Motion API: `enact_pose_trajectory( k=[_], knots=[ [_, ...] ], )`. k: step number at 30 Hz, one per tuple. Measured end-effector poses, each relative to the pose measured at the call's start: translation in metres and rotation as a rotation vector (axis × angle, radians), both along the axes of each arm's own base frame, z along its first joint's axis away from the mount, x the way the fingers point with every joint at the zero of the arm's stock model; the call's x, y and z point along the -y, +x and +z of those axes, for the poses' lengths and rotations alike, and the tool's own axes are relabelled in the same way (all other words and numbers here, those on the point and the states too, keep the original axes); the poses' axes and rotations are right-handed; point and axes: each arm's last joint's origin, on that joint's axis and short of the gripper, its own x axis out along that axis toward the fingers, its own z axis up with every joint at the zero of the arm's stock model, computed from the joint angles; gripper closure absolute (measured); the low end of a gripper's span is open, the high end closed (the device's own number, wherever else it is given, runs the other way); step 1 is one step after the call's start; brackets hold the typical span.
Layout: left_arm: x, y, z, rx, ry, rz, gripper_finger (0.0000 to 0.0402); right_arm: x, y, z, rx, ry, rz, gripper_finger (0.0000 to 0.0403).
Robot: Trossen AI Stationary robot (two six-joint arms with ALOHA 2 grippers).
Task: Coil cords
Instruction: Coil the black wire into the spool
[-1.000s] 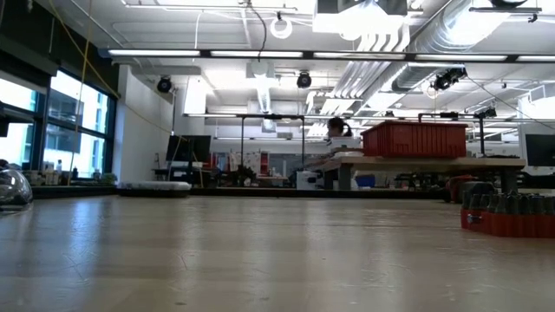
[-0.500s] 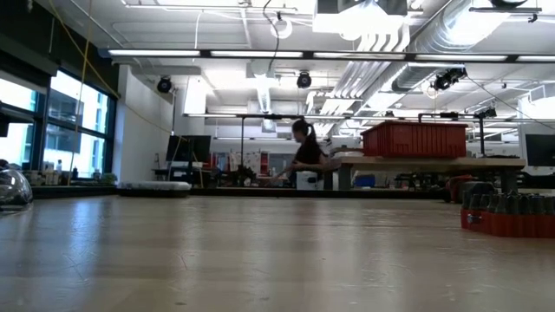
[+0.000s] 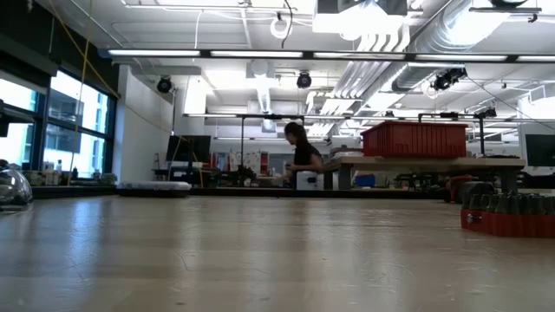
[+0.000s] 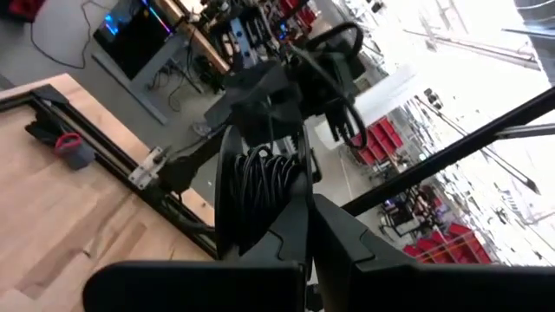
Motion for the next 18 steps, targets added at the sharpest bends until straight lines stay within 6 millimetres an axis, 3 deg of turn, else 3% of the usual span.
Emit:
enact_pose_trajectory(
  k=[9, 18],
  knots=[
    [-0.002, 0.033, -0.013, -0.055, -0.066, -0.073, 0.0401, 0.000, -0.007, 0.003, 0.000, -0.005, 0.004, 0.0403],
    [0.009, 0.062, -0.023, -0.087, -0.152, -0.206, 0.0401, 0.009, -0.009, 0.002, -0.018, 0.001, -0.010, 0.0403]
  ],
)
